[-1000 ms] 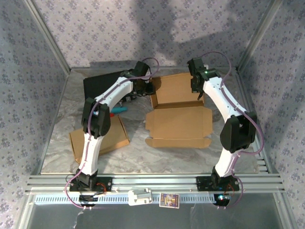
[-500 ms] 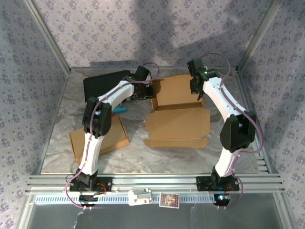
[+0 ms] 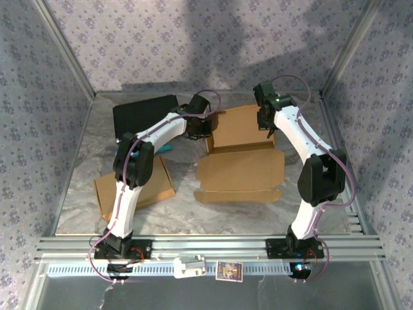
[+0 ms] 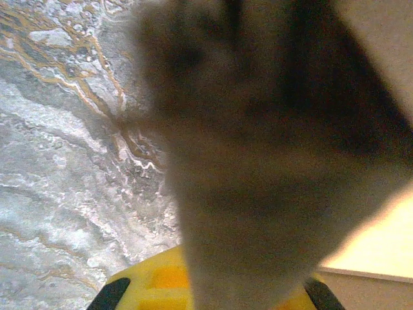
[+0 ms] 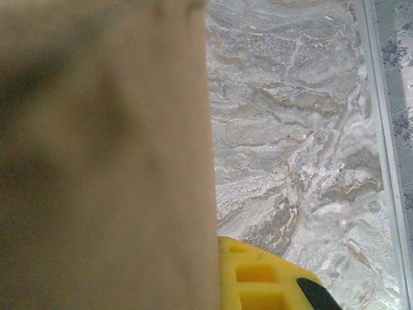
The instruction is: Fold the paper box
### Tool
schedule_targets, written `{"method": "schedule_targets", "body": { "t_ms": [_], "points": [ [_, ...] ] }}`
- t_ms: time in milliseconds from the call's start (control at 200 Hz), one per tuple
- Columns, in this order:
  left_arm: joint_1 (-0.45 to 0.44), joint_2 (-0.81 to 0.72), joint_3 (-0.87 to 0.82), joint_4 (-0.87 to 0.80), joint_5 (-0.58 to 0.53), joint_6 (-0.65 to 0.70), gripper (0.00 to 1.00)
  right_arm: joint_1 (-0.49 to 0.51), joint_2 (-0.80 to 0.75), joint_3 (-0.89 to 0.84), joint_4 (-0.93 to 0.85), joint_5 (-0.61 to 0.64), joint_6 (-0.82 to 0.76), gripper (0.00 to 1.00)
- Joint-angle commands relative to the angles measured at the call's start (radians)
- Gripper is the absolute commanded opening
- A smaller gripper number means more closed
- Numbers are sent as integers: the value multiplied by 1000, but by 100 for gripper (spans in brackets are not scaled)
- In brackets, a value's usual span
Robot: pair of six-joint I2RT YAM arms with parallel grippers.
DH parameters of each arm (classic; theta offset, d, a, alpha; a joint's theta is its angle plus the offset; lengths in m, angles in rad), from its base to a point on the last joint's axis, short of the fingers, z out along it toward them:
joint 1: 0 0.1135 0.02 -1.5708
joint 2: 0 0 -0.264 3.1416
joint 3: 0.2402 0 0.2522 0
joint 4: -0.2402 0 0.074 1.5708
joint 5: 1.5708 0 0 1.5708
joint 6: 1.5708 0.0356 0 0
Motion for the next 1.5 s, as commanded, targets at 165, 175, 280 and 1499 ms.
{"method": "schedule_targets", "body": {
  "t_ms": [165,175,280,1499],
  "points": [
    [4,-35,43,-67,-57,-3,2,-13,6,-15,27,-42,18,0],
    [3,-33,50,-67,-56,-2,2,-12,7,-14,27,-43,18,0],
    [3,-16,92,-136,-58,-1,0,-12,16,-7,14,-42,30,0],
    [-15,-312,-1,-306,16,-304,53,-323,179,-89,-135,-376,404,0]
  ]
}}
